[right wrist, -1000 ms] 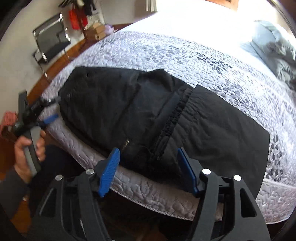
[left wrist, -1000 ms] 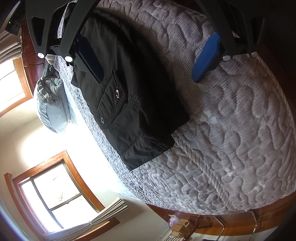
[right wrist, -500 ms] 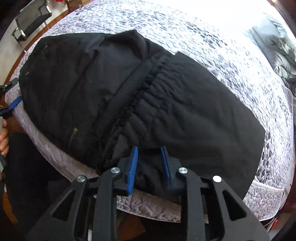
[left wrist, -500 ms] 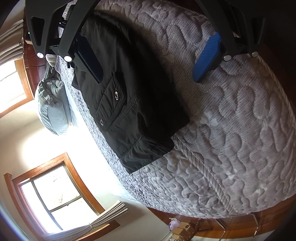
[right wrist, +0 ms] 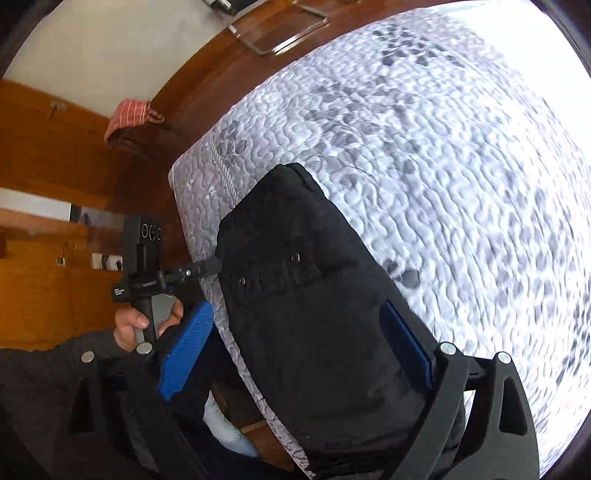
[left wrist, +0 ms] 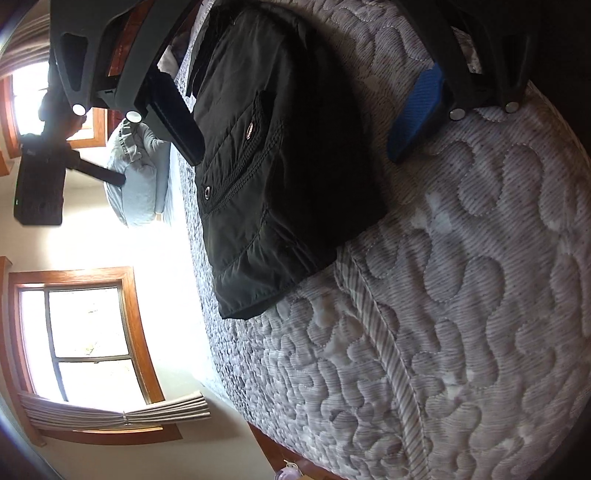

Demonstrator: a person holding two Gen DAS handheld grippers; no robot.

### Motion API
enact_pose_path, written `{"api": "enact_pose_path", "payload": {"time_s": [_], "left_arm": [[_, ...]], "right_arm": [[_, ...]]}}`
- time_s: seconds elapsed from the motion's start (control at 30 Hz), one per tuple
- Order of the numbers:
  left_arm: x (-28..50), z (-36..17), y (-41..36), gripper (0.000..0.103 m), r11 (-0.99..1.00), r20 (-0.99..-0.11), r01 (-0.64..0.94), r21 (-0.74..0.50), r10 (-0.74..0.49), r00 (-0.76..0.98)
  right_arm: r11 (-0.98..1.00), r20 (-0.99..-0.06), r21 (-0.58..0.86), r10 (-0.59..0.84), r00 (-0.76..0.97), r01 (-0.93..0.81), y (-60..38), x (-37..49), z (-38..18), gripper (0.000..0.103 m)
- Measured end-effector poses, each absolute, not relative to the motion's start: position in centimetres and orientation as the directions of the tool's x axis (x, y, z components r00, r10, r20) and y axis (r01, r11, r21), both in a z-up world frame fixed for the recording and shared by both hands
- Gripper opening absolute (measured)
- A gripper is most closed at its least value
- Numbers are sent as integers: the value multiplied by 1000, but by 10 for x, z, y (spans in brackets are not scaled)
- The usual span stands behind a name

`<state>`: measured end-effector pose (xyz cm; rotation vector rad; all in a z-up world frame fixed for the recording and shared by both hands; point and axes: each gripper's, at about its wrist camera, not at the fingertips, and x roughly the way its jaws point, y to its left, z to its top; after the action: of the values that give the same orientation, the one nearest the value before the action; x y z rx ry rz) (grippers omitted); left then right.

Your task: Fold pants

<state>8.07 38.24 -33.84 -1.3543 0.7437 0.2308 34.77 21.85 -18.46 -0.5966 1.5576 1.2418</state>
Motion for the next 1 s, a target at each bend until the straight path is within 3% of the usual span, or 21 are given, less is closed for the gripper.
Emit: {"api": "enact_pose_path", "payload": {"time_s": [0.3, 0.6, 0.67, 0.7, 0.77, 0.9, 1.0], "left_arm": [[96, -350, 386, 99, 216, -634, -595, -774, -272, 724], [109, -350, 390, 93, 211, -621, -584, -784, -287, 730], [106, -350, 394, 76, 196, -614, -582, -789, -288, 735], [107, -351, 395, 61, 203, -627, -593, -779, -296, 721], [107, -355, 397, 54, 194, -629, -600, -776, -302, 716], [102, -353, 398, 38, 182, -614, -589, -788, -308, 727], [96, -340, 397, 30, 203, -602, -567, -799, -299, 741]], "right_arm": [[165, -880, 449, -89, -467, -878, 333, 332, -280, 91], [75, -829, 522, -190, -526, -849, 356, 313, -326, 91], [60, -822, 533, -198, -534, -844, 363, 308, -330, 91], [56, -817, 541, -204, -540, -839, 367, 306, -332, 92], [47, -814, 543, -217, -539, -838, 372, 303, -335, 92], [44, -821, 525, -236, -519, -850, 375, 298, -333, 62], [42, -833, 511, -222, -506, -859, 377, 299, -316, 45]]}}
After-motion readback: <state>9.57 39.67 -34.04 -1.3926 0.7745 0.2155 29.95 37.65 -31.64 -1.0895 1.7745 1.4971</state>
